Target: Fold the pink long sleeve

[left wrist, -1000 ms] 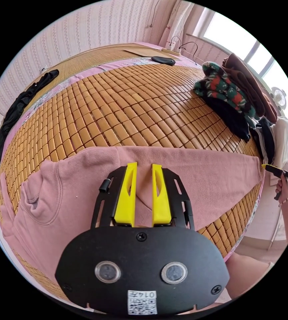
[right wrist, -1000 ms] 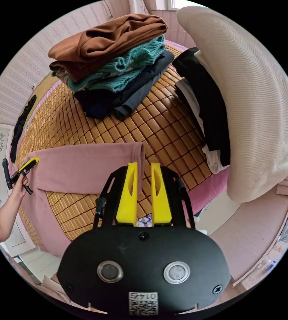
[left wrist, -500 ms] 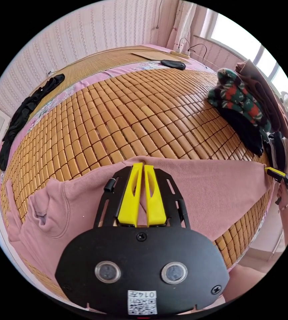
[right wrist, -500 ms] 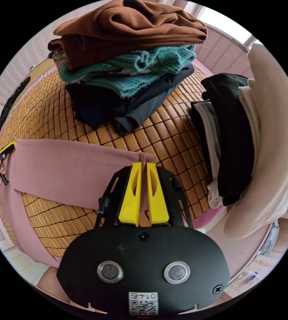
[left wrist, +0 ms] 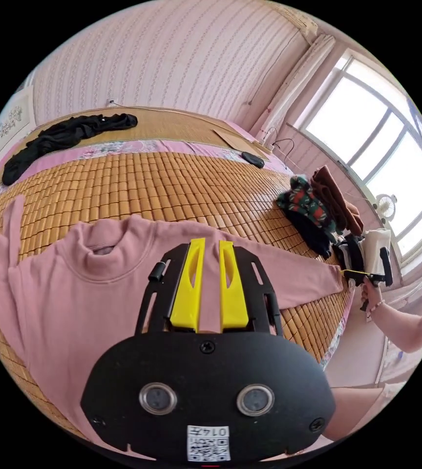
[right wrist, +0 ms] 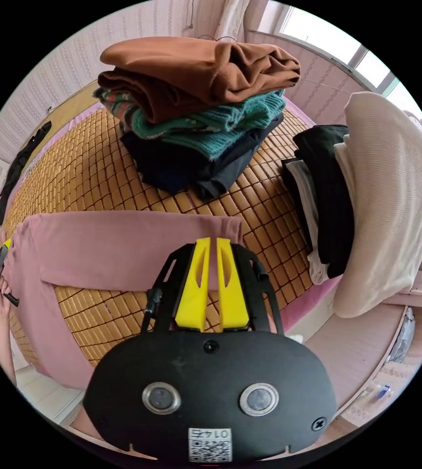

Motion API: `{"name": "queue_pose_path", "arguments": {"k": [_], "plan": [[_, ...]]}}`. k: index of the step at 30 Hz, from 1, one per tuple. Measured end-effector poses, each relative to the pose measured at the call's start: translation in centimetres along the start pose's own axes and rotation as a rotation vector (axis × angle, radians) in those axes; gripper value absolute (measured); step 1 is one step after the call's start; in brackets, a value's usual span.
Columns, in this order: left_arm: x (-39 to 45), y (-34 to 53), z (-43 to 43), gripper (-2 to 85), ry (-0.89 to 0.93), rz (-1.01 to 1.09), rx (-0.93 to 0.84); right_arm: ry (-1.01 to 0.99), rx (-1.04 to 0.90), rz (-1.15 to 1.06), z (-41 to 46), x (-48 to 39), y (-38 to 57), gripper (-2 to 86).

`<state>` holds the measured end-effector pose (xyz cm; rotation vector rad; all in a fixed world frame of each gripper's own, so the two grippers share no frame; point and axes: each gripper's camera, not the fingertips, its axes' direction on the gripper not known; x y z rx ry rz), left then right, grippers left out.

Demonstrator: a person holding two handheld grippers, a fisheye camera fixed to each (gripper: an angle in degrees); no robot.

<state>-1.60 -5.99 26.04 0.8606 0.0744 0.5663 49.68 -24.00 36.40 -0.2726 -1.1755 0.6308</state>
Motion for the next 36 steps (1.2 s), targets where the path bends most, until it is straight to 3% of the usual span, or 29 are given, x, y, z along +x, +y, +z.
{"name": "queue_pose_path", "arguments": {"k": [5,7,11,15,21,24,26,36], "plan": [[-10.3,6.2,-13.5,4.9,-0.31,-0.204,0.044,-0.2,-0.033,-0.218,-0.8,-10.4,2.2,3.3],[-14.0,8.4,-17.3,4.8,-0.381,-0.311,0.033,-0.33,-0.047,-0.439,-0.5,-19.0,2.8,4.4],[-20.4,12.1,-24.1,4.9,-0.373,-0.481,0.105,-0.527,-0.012,-0.775,-0.8,-34.1,3.6,7.1],[-24.0,12.6,-26.6,5.5,-0.387,-0.499,0.113,-0.782,0.017,-1.052,-3.6,-51.4,4.1,10.1],[-27.7,12.2,-29.0,6.9,-0.334,-0.487,0.092,-0.747,-0.006,-1.232,-6.5,-70.7,4.6,13.4],[-27.8,12.8,-30.5,6.8,-0.31,-0.459,0.087,-0.545,-0.028,-1.226,-4.2,-77.5,4.5,12.9],[-27.6,13.1,-31.4,6.7,-0.324,-0.404,0.069,-0.4,-0.136,-1.256,-1.1,-79.6,4.4,2.0],[-26.0,10.4,-32.3,7.5,-0.234,-0.229,0.078,-0.521,-0.136,-0.792,3.0,-64.9,1.1,0.1]]}}
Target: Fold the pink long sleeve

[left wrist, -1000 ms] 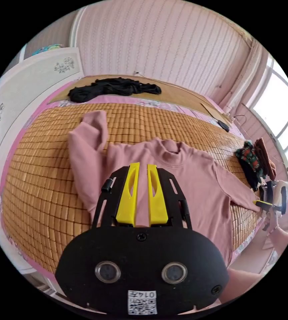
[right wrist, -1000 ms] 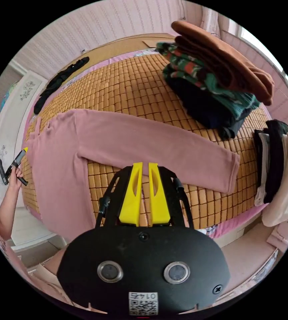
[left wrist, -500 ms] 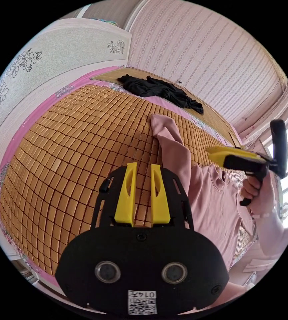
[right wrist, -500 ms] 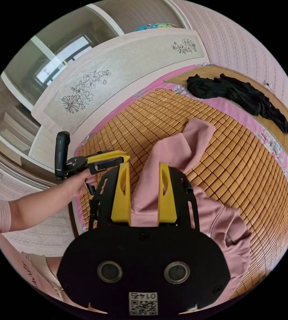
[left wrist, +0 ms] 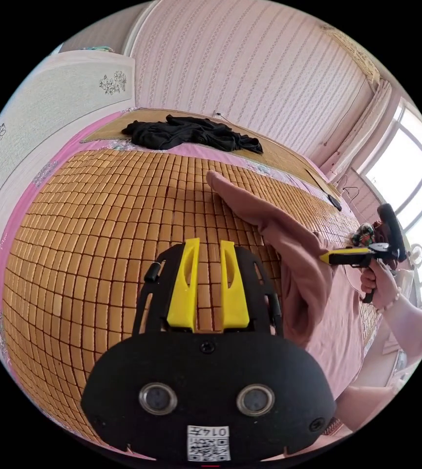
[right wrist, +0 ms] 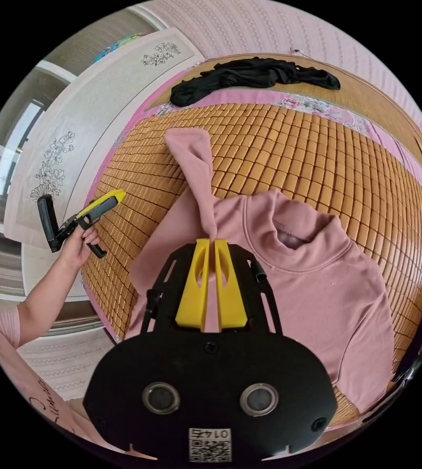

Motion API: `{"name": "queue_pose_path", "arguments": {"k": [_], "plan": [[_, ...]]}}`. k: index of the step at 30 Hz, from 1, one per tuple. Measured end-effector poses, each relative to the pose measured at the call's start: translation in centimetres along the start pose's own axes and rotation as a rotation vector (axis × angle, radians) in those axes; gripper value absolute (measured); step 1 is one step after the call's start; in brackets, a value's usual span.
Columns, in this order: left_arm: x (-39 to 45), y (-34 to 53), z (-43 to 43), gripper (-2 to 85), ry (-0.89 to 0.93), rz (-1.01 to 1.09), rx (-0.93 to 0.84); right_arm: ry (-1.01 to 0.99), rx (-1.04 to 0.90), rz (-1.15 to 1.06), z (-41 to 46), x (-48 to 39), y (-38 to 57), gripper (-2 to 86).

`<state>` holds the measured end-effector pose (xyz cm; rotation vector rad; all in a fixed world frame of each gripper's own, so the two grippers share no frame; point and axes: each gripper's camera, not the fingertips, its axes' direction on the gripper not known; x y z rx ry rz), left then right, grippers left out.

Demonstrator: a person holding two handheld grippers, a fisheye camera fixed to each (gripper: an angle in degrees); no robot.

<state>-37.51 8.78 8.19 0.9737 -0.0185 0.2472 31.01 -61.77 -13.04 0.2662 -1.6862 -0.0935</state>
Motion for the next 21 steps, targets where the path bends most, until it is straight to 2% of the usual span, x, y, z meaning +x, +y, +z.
{"name": "queue_pose_path", "arguments": {"k": [3,9,11,13,15,19,21], "plan": [[1.6,-3.0,1.5,9.8,0.025,0.028,-0.026,0.006,-0.072,0.06,2.7,1.4,0.7,0.4],[6.5,-9.2,4.7,12.2,0.083,0.118,-0.073,0.04,-0.09,0.038,6.1,0.0,-0.3,0.6],[9.1,-10.4,6.8,13.7,0.11,0.146,-0.151,0.03,-0.095,0.04,7.0,-0.3,-0.6,0.7],[11.1,-10.6,8.2,13.3,0.099,0.171,-0.206,0.019,-0.09,0.04,8.0,-0.7,-1.0,0.7],[12.7,-10.4,10.1,11.0,-0.004,0.211,-0.313,0.005,-0.085,0.039,8.6,-0.9,-1.2,0.7],[14.4,-10.2,9.5,5.2,-0.044,0.246,-0.339,-0.032,-0.092,0.051,9.7,-1.2,-1.8,0.8],[14.2,-10.1,6.8,4.8,-0.061,0.248,-0.274,-0.015,-0.072,0.031,9.4,-1.8,-2.1,0.8]]}}
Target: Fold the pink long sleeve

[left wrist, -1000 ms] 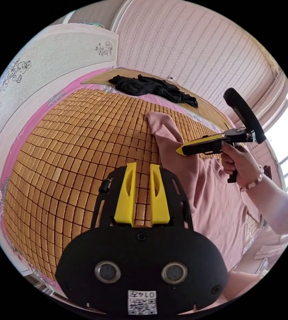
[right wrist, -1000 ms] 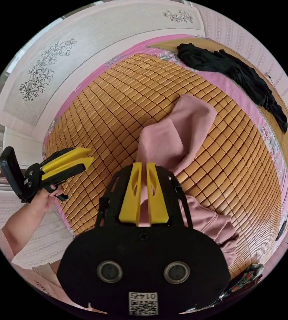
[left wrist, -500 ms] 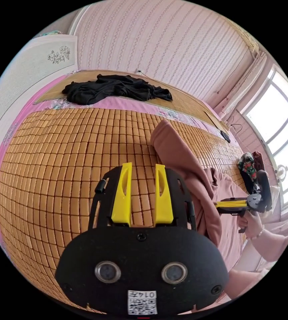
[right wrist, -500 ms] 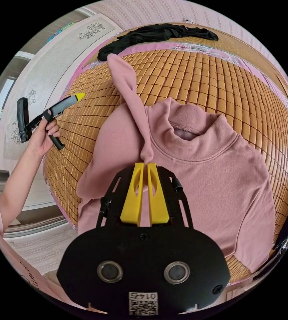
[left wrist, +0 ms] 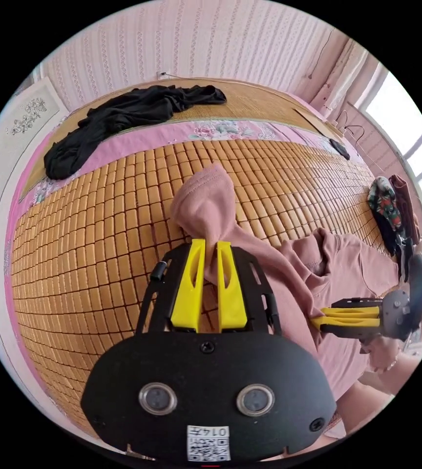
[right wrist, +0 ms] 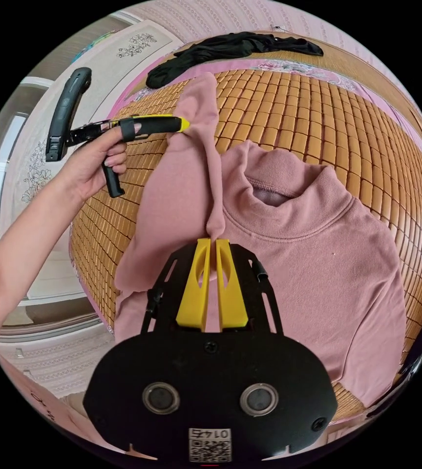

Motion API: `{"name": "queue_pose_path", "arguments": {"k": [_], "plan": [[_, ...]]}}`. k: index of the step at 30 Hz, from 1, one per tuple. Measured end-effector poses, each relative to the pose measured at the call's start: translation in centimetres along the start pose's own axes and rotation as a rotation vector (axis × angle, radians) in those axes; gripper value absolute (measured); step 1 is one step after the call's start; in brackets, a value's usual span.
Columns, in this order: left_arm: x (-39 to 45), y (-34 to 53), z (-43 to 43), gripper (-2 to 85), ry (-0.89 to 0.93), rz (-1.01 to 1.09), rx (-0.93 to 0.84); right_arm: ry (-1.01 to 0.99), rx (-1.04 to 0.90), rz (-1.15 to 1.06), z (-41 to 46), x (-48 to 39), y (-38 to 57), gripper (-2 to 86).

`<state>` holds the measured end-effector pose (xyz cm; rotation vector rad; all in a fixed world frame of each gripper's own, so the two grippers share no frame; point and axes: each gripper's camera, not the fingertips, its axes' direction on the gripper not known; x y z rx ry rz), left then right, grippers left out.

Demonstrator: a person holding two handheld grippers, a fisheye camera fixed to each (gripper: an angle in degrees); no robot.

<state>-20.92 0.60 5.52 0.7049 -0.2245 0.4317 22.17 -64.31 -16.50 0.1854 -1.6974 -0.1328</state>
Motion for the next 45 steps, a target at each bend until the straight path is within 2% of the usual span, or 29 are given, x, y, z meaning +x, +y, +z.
{"name": "queue_pose_path", "arguments": {"k": [3,5,7,9,13,17,19,23,25,28,30,31,32,34,36,39,45], "plan": [[-3.1,4.4,-7.5,4.8,-0.02,-0.072,0.164,-0.029,0.081,-0.13,-1.1,-2.4,-0.9,1.0],[-6.9,10.5,-14.2,4.9,-0.086,-0.166,0.246,-0.11,0.114,-0.253,-1.2,-4.9,-2.2,1.3],[-9.7,15.7,-18.0,5.0,-0.147,-0.282,0.237,-0.292,0.12,-0.39,-0.1,-9.4,-4.8,2.0],[-11.9,20.6,-20.7,5.1,-0.215,-0.408,0.187,-0.351,0.109,-0.491,1.6,-13.8,-7.0,2.9],[-15.6,30.5,-22.4,5.5,-0.296,-0.689,0.154,-0.279,0.043,-0.628,6.5,-22.3,-11.2,6.9],[-19.1,39.4,-21.4,6.7,-0.245,-0.98,0.109,-0.189,0.039,-0.6,7.5,-23.0,-11.8,7.3],[-19.6,41.8,-21.7,7.1,-0.258,-1.029,0.093,-0.042,-0.011,-0.572,9.3,-22.5,-11.2,7.3],[-20.4,43.8,-21.8,8.5,-0.268,-0.997,0.067,0.087,-0.154,-0.568,13.6,-23.0,-10.0,7.1],[-20.9,43.9,-21.1,9.5,-0.279,-0.978,0.048,0.195,-0.087,-0.554,14.9,-24.0,-9.2,2.2],[-22.2,43.7,-19.6,10.1,-0.251,-0.978,0.045,0.228,-0.101,-0.529,16.0,-25.5,-9.6,0.5],[-23.0,43.2,-17.9,9.6,-0.205,-0.971,-0.011,0.239,-0.1,-0.501,16.4,-26.1,-10.0,0.1],[-23.4,42.9,-16.4,9.0,-0.202,-0.959,-0.107,0.247,-0.09,-0.488,16.7,-26.5,-10.2,0.0],[-23.1,42.3,-16.1,7.4,-0.248,-0.882,-0.103,0.251,-0.086,-0.483,16.9,-26.7,-10.3,-0.1],[-22.8,41.8,-15.7,4.7,-0.213,-0.798,-0.07,0.255,-0.086,-0.48,17.5,-27.3,-10.7,-0.1],[-22.9,41.6,-15.4,4.2,-0.211,-0.778,-0.088,0.242,-0.109,-0.464,17.9,-27.5,-11.1,0.1],[-23.4,41.7,-15.0,4.2,-0.219,-0.822,-0.071,0.188,-0.137,-0.418,17.8,-27.1,-11.3,1.0],[-24.1,43.6,-14.9,6.4,-0.244,-0.958,0.026,0.108,-0.037,-0.454,13.8,-28.0,-8.6,3.0]]}}
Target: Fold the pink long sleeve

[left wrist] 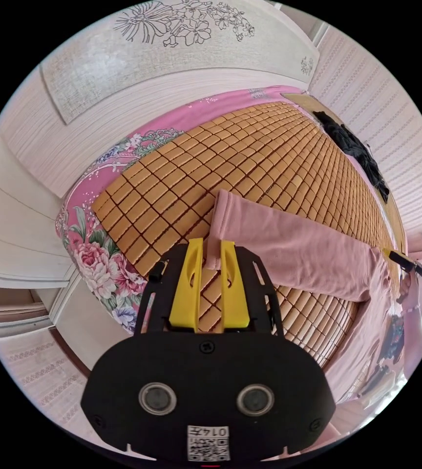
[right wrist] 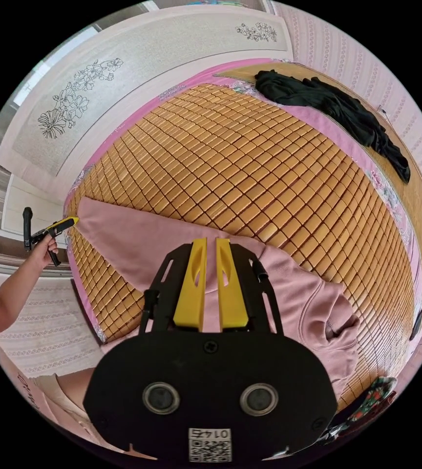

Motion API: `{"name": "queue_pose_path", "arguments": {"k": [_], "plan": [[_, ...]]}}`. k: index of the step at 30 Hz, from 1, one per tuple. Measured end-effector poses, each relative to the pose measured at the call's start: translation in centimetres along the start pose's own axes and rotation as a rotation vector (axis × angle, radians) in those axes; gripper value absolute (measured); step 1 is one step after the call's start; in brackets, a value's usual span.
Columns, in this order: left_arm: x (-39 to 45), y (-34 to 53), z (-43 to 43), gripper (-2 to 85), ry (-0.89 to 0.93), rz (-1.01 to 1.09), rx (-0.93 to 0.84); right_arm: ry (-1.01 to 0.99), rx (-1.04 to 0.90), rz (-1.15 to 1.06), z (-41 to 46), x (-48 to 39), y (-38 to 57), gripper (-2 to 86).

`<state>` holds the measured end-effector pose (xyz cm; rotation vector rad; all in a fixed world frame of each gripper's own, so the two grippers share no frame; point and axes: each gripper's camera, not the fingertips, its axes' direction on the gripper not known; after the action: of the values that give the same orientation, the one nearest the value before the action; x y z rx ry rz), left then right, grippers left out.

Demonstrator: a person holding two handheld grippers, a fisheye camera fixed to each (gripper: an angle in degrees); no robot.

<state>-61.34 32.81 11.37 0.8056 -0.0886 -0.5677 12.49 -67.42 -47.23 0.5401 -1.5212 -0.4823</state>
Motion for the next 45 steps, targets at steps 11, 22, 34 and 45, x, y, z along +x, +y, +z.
{"name": "queue_pose_path", "arguments": {"k": [11,22,34,45], "plan": [[-0.9,3.0,1.8,9.9,0.103,-0.002,0.067,-0.305,-0.125,-0.382,4.6,-15.6,-2.9,7.4],[-2.0,7.0,8.5,7.3,0.086,-0.027,0.166,-0.159,-0.299,-0.56,12.9,-31.6,-8.5,14.3],[1.3,9.9,7.1,2.8,0.329,0.166,0.329,-0.336,-0.023,-0.43,1.4,-16.6,0.4,5.5],[21.9,16.8,3.5,1.8,1.033,0.707,0.31,-0.418,0.293,-0.123,-23.1,10.4,26.4,5.7]]}}
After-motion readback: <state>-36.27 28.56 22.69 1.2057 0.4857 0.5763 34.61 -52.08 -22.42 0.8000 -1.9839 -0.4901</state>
